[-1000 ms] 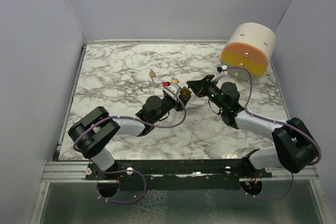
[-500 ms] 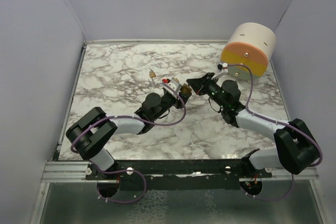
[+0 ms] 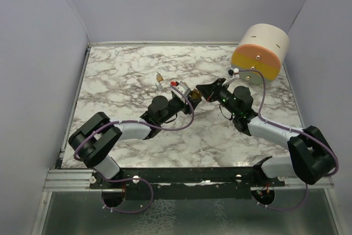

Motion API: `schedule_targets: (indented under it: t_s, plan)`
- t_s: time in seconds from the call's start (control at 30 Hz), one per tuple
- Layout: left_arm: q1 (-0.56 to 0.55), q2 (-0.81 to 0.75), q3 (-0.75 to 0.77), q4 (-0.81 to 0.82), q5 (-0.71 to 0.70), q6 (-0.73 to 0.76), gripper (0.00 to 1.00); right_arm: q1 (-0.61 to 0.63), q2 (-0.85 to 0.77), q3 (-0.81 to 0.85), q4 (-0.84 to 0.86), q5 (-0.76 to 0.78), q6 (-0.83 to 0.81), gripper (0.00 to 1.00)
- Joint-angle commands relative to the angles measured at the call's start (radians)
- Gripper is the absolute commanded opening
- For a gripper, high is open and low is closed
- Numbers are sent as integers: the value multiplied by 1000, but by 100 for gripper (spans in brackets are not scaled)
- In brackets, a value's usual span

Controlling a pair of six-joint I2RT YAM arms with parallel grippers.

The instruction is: Unlock with the key

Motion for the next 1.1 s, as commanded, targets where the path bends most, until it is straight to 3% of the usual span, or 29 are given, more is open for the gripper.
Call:
schedule_targets:
  t_s: [0.0, 0.23, 0.6, 1.07]
  plan:
    - [-12, -67, 85, 145, 12, 22, 0, 23, 25, 4, -83, -127, 9, 1]
    - [-13, -76, 110, 77, -82, 15, 0, 23, 64, 39, -145, -145, 15, 1]
    - [-12, -54, 221, -208, -223, -88, 0, 22, 147, 151, -325, -161, 48, 1]
    - [-12, -50, 262, -339, -331, -153, 0, 24, 199, 221, -430, -164, 72, 1]
